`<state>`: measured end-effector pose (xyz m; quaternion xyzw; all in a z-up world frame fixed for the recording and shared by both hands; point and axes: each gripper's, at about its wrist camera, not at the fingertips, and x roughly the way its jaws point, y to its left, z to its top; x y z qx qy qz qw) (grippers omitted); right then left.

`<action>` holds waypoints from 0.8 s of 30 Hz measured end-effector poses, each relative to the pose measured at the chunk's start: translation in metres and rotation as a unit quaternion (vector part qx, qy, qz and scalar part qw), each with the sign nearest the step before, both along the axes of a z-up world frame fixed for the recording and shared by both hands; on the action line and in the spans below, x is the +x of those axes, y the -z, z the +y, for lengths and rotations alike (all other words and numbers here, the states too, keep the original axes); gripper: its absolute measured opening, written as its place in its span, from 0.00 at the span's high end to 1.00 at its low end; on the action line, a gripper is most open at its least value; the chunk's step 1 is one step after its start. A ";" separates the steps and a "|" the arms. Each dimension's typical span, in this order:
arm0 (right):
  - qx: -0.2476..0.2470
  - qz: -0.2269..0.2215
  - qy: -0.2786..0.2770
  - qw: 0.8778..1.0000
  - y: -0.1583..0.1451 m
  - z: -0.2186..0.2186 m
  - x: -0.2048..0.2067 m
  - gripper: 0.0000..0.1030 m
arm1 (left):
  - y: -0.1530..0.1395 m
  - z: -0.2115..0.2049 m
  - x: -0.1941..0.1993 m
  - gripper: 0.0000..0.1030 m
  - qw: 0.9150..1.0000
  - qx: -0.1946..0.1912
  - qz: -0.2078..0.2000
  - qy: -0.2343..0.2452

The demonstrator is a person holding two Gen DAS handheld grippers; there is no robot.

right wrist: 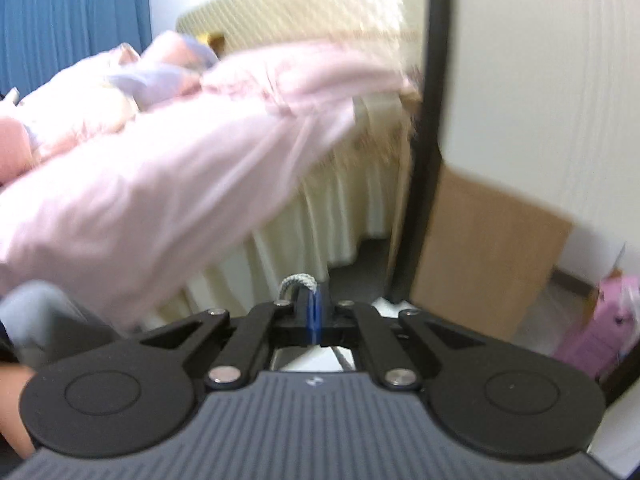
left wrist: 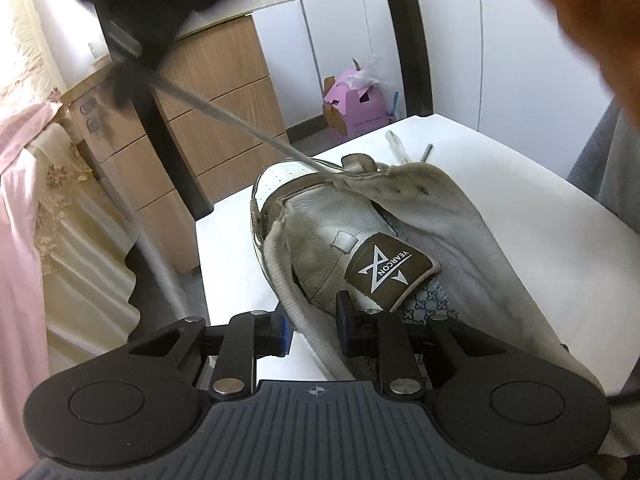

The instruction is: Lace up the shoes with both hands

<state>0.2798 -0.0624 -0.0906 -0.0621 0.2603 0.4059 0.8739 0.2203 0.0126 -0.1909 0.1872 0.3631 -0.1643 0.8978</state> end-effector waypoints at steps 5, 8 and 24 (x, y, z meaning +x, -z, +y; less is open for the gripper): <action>0.015 -0.009 -0.008 1.000 -0.023 0.006 0.000 0.98 | -0.002 0.018 0.004 0.77 1.000 -0.008 0.003 -0.008; 0.021 -0.001 0.019 1.000 -0.019 -0.005 0.004 0.98 | -0.003 0.027 0.007 0.77 1.000 -0.011 0.004 -0.002; 0.183 0.060 0.316 0.929 0.016 -0.147 0.005 0.98 | -0.007 0.076 0.009 0.77 0.999 -0.033 0.009 -0.021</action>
